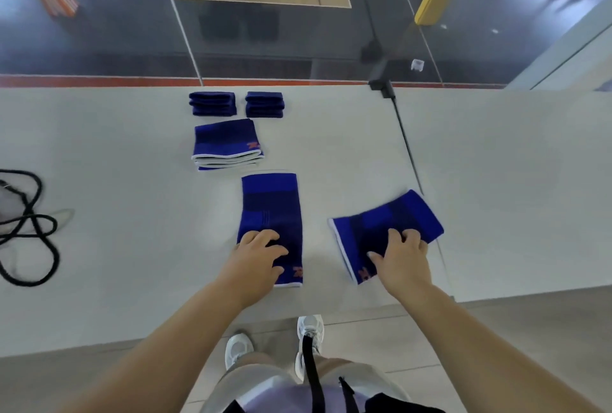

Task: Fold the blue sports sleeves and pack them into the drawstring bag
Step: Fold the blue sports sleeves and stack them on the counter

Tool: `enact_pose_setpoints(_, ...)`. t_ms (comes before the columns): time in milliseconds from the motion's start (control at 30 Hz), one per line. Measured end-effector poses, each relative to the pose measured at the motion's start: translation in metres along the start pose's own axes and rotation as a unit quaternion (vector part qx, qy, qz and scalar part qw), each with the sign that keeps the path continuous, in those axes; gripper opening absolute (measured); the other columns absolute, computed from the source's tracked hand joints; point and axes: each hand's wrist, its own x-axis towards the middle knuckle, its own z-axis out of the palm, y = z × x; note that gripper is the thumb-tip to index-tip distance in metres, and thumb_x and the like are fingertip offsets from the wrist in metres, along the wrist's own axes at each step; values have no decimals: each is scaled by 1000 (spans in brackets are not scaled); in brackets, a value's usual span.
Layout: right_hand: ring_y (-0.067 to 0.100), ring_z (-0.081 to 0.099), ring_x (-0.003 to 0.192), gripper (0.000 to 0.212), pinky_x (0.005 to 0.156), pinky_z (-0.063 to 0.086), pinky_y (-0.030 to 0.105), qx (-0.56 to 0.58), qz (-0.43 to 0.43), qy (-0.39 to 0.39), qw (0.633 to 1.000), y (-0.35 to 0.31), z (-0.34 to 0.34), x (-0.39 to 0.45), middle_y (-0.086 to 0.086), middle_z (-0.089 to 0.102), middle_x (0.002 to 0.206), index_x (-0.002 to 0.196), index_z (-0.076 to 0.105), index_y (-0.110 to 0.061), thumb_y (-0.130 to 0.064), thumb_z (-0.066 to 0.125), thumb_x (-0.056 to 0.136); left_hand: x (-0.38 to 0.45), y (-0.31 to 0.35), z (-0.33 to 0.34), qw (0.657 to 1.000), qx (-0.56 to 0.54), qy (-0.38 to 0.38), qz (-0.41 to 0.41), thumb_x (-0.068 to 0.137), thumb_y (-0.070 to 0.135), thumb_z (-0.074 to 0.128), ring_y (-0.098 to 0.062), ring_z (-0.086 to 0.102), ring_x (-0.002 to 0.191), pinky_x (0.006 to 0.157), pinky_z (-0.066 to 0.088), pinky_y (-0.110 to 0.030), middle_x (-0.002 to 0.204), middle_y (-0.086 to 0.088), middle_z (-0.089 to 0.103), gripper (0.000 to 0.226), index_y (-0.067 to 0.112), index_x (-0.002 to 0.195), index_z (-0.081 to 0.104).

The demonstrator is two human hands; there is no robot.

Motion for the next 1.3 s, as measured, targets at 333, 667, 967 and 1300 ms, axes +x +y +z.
enact_pose_setpoints(333, 22, -6, 145, 70, 103, 44, 33, -18, -216, -128, 968, 35, -19, 39, -3, -4, 159, 149, 26, -22, -7, 61, 90, 32, 48, -6, 997, -40, 58, -39, 92, 33, 52, -20, 35, 119, 99, 38, -30, 131, 6, 46, 36, 24, 127, 53)
enact_pose_setpoints(667, 28, 48, 116, 53, 94, 43, 34, 130, -55, -73, 987, 49, -31, 50, 10, 39, 132, 133, 38, -12, -28, 63, 89, 77, 110, 4, 987, -130, -5, -95, 93, 30, 52, -26, 53, 113, 95, 47, -36, 132, -9, 47, 46, 9, 133, 42)
enact_pose_setpoints(967, 24, 60, 96, 29, 78, 50, 35, 161, -76, -105, 978, 44, -24, 53, 5, 62, 107, 112, 53, -19, -13, 60, 85, 88, 134, 22, 946, -267, 2, -185, 86, 26, 65, -22, 61, 86, 81, 54, -37, 94, -7, 64, 35, 12, 114, 49)
enact_pose_setpoints(1300, 10, 55, 89, 36, 47, 48, 19, 249, -162, -108, 949, 33, -28, 39, -3, 56, 107, 121, 54, -29, -9, 53, 90, 51, 112, 7, 936, -334, 6, -115, 92, 23, 57, -18, 62, 88, 78, 58, -39, 103, 0, 55, 47, 31, 134, 37)
